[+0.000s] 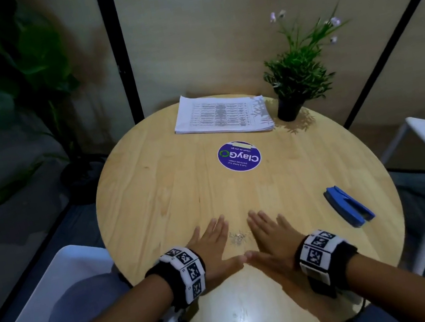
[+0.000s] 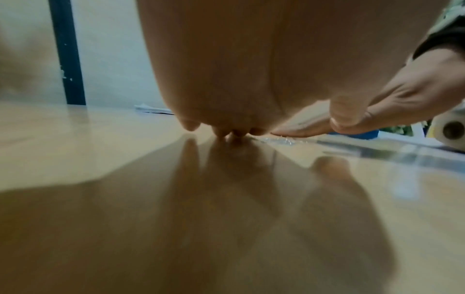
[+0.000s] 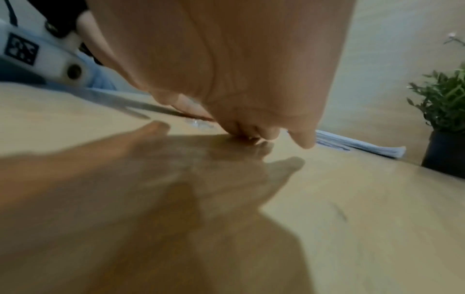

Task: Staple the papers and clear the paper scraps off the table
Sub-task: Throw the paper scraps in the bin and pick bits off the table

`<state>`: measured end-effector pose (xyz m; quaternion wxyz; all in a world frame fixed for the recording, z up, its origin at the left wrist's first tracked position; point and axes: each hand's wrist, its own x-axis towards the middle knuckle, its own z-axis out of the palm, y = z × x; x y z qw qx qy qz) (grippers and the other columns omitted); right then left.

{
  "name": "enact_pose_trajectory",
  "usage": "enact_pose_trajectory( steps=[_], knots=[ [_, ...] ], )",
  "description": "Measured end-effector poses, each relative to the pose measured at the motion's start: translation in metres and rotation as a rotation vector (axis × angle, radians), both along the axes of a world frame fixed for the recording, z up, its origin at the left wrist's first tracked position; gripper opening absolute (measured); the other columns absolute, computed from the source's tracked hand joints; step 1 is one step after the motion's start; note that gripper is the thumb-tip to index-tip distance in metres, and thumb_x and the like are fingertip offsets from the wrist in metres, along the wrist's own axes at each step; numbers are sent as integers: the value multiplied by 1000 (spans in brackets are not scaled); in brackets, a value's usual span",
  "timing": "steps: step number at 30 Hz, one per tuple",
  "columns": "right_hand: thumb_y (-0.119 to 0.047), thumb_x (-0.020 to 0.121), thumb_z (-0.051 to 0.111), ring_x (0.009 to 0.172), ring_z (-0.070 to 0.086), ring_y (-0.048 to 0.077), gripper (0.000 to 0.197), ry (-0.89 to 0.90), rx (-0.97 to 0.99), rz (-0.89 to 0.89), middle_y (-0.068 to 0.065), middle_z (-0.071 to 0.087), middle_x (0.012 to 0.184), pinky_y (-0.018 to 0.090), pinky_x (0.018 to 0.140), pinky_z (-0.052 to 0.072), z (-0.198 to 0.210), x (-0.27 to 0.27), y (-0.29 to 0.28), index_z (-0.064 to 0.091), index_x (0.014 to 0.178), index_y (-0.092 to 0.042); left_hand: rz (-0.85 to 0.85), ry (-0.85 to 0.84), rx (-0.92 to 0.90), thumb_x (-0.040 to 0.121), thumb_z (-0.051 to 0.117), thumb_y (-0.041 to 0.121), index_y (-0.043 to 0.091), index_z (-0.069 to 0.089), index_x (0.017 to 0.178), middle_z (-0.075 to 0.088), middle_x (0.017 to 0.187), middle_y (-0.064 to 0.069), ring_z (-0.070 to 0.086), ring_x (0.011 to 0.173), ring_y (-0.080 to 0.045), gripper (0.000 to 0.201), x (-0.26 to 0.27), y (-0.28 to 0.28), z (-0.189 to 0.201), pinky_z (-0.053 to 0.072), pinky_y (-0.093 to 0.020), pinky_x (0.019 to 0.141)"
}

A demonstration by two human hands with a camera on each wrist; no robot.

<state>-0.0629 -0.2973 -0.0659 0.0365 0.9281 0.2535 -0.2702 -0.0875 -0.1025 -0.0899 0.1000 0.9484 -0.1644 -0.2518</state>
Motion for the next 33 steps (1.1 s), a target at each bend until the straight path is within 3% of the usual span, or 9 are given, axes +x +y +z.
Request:
enact_pose_trajectory(
  steps=[3,5,7,9,12,20,26,33],
  knots=[
    [-79,61,-9,147,-12,22,110,-65,23,-16,1,-16,158,50,117,0,13,24,-5,-2,151,-16,77,-40,-29,83,22,74,13,-17,148,-28,153,2,-19,146,-15,98,25,4,11,-6,-41,118],
    [-65,87,15,147,-8,23,81,-132,73,-169,3,-13,159,49,117,3,23,47,-14,6,151,-15,129,-49,2,89,28,66,9,-16,148,-26,155,-4,-18,146,-18,93,48,12,19,-4,-42,119],
    [-44,98,32,147,-5,26,64,-158,89,-302,8,-9,159,49,119,8,32,76,-23,15,149,-11,166,-29,49,90,29,64,7,-16,148,-25,156,-6,-17,146,-20,93,69,21,23,-3,-43,119],
    [-40,99,35,147,-4,28,64,-141,85,-415,12,-7,159,46,119,10,31,109,-34,15,149,-6,192,-8,78,89,30,65,7,-14,148,-24,156,-6,-16,147,-20,95,87,27,22,-2,-43,119],
    [-42,98,38,147,-4,26,75,-124,140,-590,12,-9,159,41,120,9,19,154,-47,-1,149,-2,168,6,125,88,31,67,6,-14,149,-24,156,-7,-16,147,-20,97,102,32,17,-3,-43,119],
    [-54,94,34,147,-1,28,83,-130,29,-665,12,-7,159,41,120,8,-17,196,-27,-1,150,-4,56,4,132,87,29,68,10,-18,148,-26,156,-3,-18,146,-17,96,119,36,3,-3,-43,119],
    [-58,93,30,147,-2,31,86,-90,57,-362,17,-8,158,41,121,9,-17,184,8,-5,148,-1,36,2,141,87,28,70,11,-19,147,-26,156,-2,-18,146,-16,97,118,37,4,-3,-44,119],
    [-50,97,27,147,-9,25,75,0,107,38,9,-14,158,42,118,4,-7,105,35,-6,149,-8,-14,-12,136,81,22,78,19,-17,148,-26,155,6,-20,146,-18,98,104,28,1,-5,-53,116]
  ],
)
